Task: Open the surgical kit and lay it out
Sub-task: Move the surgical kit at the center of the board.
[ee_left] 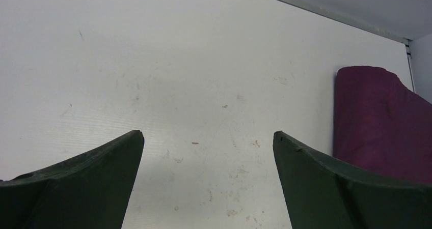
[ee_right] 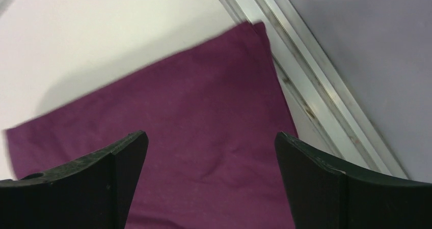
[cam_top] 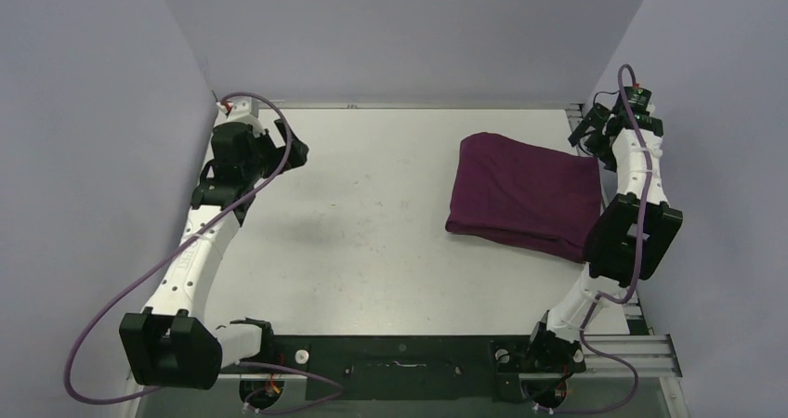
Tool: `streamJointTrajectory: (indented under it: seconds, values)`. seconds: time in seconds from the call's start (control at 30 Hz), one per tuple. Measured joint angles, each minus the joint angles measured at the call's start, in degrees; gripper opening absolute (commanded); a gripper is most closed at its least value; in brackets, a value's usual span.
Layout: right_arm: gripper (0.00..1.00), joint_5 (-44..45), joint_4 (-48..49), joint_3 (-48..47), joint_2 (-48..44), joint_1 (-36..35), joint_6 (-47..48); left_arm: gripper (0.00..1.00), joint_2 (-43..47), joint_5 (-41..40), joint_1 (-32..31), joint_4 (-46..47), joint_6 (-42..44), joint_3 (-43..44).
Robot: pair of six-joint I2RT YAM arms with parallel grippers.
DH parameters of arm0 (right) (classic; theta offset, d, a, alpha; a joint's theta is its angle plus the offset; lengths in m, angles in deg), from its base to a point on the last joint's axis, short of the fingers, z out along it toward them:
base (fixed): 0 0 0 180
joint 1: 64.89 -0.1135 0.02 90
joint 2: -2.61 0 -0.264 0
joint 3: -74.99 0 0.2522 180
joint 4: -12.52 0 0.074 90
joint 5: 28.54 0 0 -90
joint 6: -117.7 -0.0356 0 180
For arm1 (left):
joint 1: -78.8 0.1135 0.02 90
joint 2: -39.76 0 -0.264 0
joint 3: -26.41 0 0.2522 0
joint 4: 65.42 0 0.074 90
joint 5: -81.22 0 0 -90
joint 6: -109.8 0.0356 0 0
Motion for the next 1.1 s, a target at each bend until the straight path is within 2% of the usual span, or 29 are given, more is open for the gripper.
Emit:
streamJointTrajectory:
  seconds: [0.17,0.3,0.5,0.7,0.87,1.0,1.1]
  values:
    - [0.90,6.54,-0.02,7.89,-0.85,-0.31,2.34,0.96,-1.73,2.12,0.02,-1.18,-1.09,-0.37]
    - [0.90,7.23,3.30,15.37,-2.64,1.29,4.90,0.96,-2.89,4.02,0.15,-1.09,-2.49,-0.68]
    - [0.90,-0.87,9.33,19.28,-3.28,8.98,6.23,0.97,-6.38,6.80,0.24,-1.03,-4.22,-0.46]
    - [0.90,-10.10,16.81,30.27,-6.56,9.05,4.52,0.98,-9.25,10.40,0.35,0.04,-6.73,-0.17]
    - [1.00,-15.43,21.24,36.76,-7.96,9.49,2.01,0.99,-11.30,13.22,0.39,0.48,-9.40,-0.13]
    - [0.95,-16.33,22.97,37.55,-8.28,8.63,0.22,0.99,-13.62,16.35,0.39,0.50,-11.80,1.09]
    - [0.88,-15.30,23.58,38.29,-9.01,5.38,-0.42,0.99,-15.58,18.34,0.37,0.68,-13.75,1.95]
